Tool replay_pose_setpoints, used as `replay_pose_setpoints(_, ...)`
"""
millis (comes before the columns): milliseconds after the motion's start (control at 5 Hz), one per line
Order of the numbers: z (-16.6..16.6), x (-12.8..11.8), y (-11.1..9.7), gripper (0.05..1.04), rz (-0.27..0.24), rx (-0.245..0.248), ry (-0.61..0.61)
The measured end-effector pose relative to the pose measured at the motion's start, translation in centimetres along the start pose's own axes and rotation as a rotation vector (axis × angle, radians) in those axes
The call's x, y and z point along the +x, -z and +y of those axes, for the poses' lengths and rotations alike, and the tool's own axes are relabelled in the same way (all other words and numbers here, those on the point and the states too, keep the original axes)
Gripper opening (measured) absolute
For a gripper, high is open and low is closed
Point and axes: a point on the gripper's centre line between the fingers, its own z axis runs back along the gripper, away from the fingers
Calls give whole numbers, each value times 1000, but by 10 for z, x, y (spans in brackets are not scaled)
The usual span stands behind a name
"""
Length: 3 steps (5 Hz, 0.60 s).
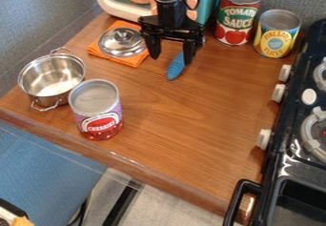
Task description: Take the blue fork and put it in the bottom right corner of the table.
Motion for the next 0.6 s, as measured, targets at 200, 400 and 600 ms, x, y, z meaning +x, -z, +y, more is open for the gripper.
replay_pose_setpoints(200,2,7,16,1001,4,13,-27)
replay_pose_setpoints(400,2,15,27,964,-6,33,-16)
replay_pose_setpoints(600,0,14,28,693,-9,27,16)
